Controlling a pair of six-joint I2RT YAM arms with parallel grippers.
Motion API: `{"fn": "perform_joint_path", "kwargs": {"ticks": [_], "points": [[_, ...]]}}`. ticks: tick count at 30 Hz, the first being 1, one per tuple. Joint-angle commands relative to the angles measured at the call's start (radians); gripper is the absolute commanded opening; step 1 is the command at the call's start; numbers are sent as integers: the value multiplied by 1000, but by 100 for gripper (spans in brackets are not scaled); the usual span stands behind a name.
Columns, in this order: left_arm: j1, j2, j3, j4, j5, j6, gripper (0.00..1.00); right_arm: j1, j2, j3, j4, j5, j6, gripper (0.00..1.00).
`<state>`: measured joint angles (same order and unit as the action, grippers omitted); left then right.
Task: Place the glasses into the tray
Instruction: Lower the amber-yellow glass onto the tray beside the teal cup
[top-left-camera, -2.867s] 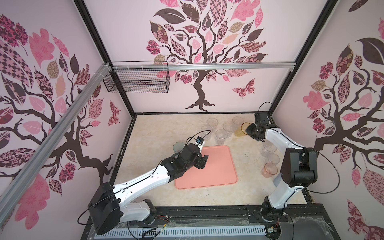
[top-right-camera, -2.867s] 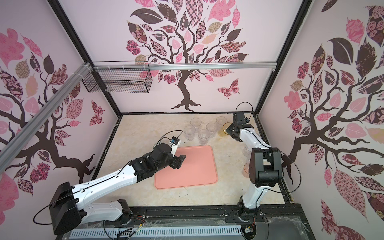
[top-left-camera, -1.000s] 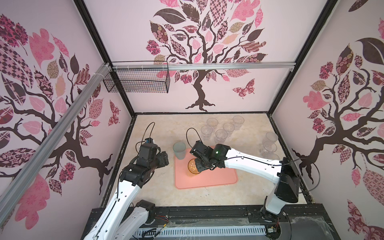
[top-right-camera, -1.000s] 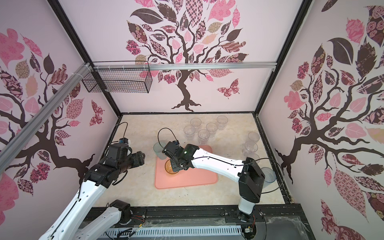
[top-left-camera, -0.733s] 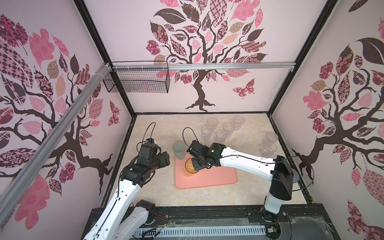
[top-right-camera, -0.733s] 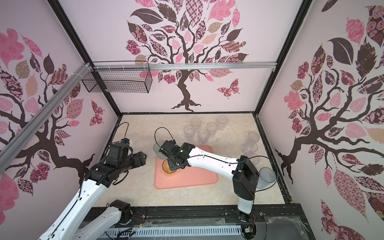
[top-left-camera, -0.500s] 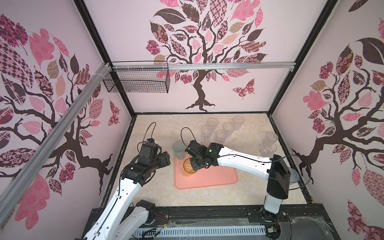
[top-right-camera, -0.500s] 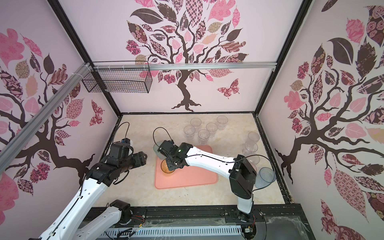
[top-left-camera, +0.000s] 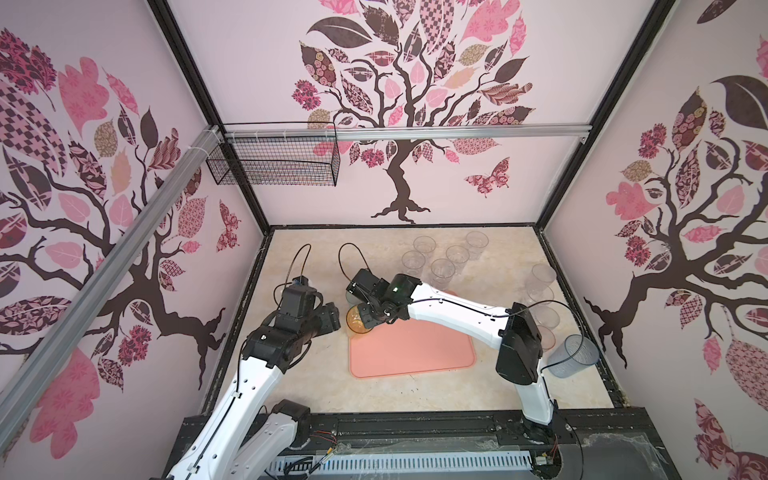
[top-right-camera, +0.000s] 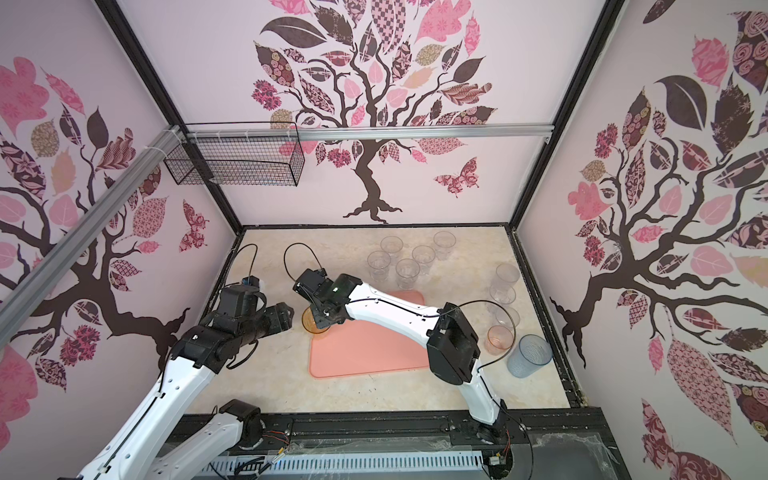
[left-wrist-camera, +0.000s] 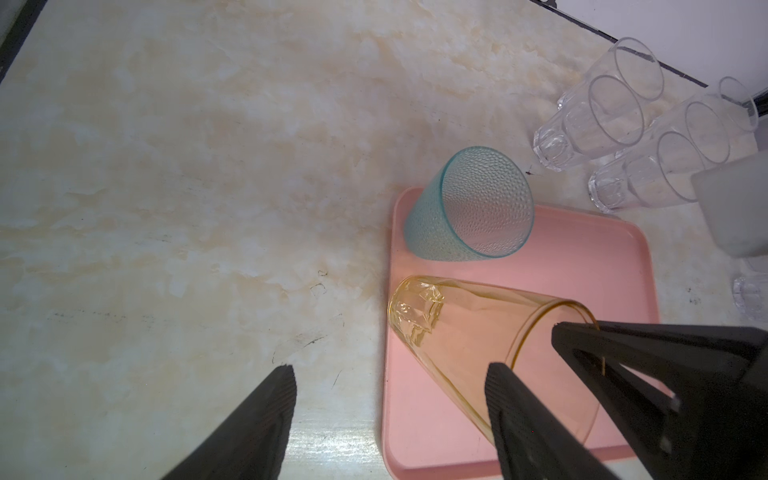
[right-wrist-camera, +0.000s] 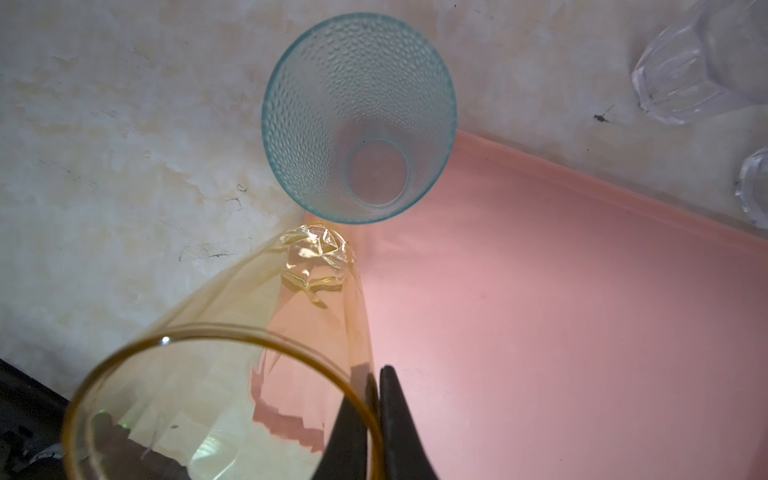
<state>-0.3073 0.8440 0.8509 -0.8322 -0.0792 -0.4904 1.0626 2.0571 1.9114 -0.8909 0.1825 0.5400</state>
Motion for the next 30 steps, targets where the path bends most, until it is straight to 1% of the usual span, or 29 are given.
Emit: {"fn": "perform_joint_path", "kwargs": {"ticks": [1,7,12,22,24,28,30], "points": [[5,-10,4,11,-9,16,76,5,45,63,-56,-12,-7,0],[5,-5,-5,31,8,16,76,0,97,137,-118,19,-33,0],[5,-18,-21,59,22,26,77,-6,118,144,-131,32,-48,0],[5,-17,-33,86,45,35,77,-20,165,197,-163,-13,-58,1],[5,-18,-33,87,48,34,77,-21,167,203,-166,-17,-53,4],[5,-17,-39,88,50,35,77,-20,162,219,-168,-23,-60,14],[4,-17,-41,91,53,34,77,-21,160,225,-173,-23,-60,18]]}}
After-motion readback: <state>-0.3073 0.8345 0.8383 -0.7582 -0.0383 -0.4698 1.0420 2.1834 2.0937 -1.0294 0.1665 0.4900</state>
